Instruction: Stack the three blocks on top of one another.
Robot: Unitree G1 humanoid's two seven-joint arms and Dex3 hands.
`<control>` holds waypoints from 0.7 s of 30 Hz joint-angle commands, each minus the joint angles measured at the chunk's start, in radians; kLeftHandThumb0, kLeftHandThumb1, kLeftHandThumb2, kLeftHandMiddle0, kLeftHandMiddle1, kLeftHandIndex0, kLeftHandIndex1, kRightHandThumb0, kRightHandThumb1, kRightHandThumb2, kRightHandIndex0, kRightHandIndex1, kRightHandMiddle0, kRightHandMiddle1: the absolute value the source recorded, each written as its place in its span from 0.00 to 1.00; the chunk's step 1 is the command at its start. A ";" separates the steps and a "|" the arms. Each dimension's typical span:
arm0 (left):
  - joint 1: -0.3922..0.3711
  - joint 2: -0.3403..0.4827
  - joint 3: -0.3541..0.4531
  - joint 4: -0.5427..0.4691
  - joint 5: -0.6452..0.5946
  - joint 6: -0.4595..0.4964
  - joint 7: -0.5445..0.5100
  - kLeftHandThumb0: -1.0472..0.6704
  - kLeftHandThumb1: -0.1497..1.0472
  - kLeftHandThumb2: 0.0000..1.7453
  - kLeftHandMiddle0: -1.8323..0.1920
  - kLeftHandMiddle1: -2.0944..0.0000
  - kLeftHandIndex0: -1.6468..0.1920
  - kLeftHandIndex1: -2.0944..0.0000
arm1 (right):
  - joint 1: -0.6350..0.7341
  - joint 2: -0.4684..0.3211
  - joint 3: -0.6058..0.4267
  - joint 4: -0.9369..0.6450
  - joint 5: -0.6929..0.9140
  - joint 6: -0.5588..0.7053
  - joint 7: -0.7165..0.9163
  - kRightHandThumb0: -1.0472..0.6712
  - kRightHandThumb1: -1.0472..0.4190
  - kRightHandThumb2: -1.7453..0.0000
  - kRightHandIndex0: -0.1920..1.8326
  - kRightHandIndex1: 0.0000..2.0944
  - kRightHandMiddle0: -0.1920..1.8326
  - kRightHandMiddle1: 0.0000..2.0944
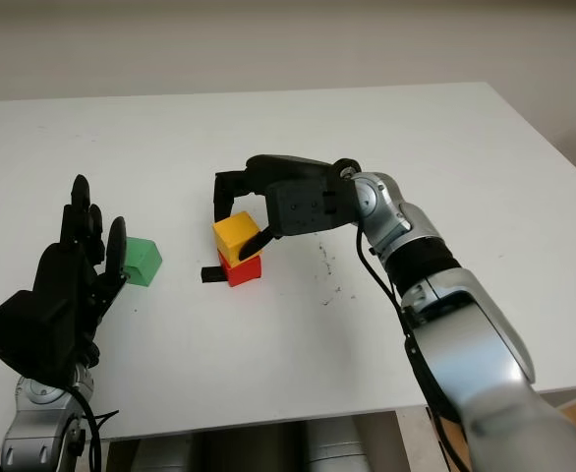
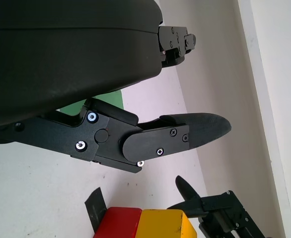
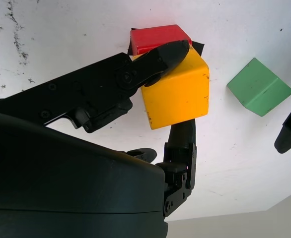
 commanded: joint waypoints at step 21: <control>0.012 0.001 -0.003 -0.019 -0.005 -0.008 -0.006 0.20 1.00 0.32 0.94 0.97 0.94 0.97 | -0.020 -0.003 -0.037 0.019 0.059 -0.002 0.026 0.11 0.10 0.96 0.03 0.00 0.04 0.07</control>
